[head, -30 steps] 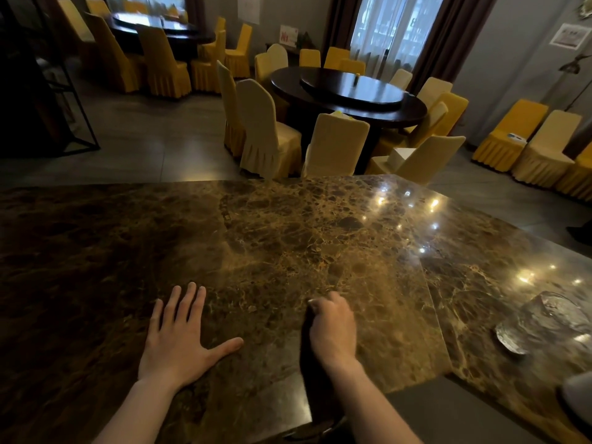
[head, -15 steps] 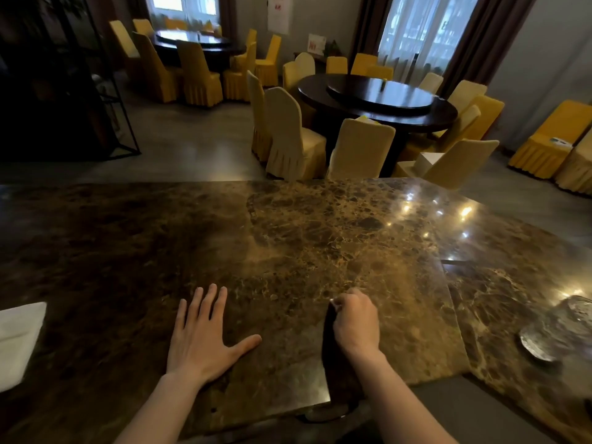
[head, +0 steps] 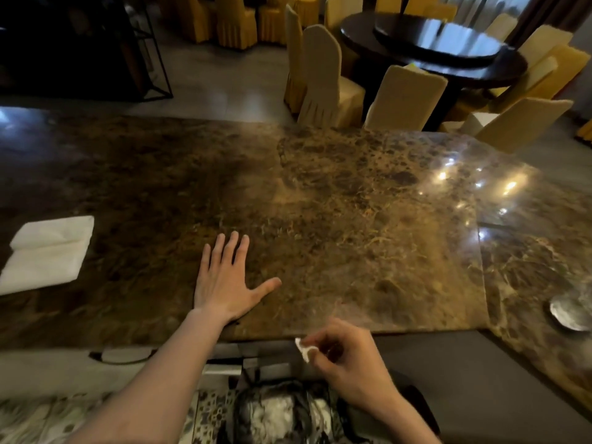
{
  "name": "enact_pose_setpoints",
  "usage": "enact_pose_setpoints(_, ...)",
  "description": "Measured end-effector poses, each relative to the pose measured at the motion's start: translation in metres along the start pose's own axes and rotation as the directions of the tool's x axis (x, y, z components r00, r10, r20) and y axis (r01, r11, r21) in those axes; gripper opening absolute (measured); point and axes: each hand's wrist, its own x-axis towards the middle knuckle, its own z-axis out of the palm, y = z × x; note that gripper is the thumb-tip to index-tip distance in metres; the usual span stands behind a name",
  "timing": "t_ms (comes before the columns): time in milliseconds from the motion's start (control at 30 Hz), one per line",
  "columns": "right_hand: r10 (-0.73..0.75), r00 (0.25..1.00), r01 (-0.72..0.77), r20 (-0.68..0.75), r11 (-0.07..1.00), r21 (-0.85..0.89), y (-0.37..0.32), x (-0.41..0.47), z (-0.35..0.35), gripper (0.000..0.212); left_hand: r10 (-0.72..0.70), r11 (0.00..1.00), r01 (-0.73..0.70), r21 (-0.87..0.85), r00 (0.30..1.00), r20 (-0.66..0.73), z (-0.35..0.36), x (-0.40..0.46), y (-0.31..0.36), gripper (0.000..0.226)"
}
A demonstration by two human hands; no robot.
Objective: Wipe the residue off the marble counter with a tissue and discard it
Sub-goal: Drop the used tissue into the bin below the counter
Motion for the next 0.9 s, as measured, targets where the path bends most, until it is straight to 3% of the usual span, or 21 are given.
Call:
enact_pose_setpoints(167,0.113,0.975,-0.072,0.19,0.975,-0.208,0.035,-0.026,0.044,0.018,-0.01,1.0,0.01,0.001,1.0,0.006,-0.001,-0.006,0.003,0.112)
enact_pose_setpoints(367,0.179,0.926,-0.087,0.332,0.958,-0.272,0.058,-0.035,0.076,0.014,-0.015,1.0,0.015,0.003,1.0,0.023,-0.006,-0.01,0.006,0.109)
enact_pose_setpoints(567,-0.044,0.971,0.111,0.234,0.953,-0.28,0.016,-0.018,0.026,0.011,0.002,1.0,-0.002,0.0,1.0,0.022,-0.011,-0.01,0.001,0.111)
enact_pose_setpoints(700,-0.276,0.961,0.268,0.004,0.931,-0.247,-0.038,0.022,-0.037,0.019,0.014,1.0,-0.014,-0.001,1.0,-0.022,-0.017,-0.003,-0.001,0.112)
enact_pose_setpoints(800,-0.308,0.938,0.23,-0.161,0.898,-0.376,-0.059,0.064,-0.07,0.031,0.013,1.0,-0.013,-0.014,0.999,-0.031,-0.027,0.006,-0.002,0.113)
enact_pose_setpoints(900,-0.228,0.955,0.098,-0.19,0.847,-0.522,-0.066,0.104,-0.083,0.03,0.016,1.0,-0.016,-0.007,0.999,-0.05,-0.037,0.011,0.0,0.112)
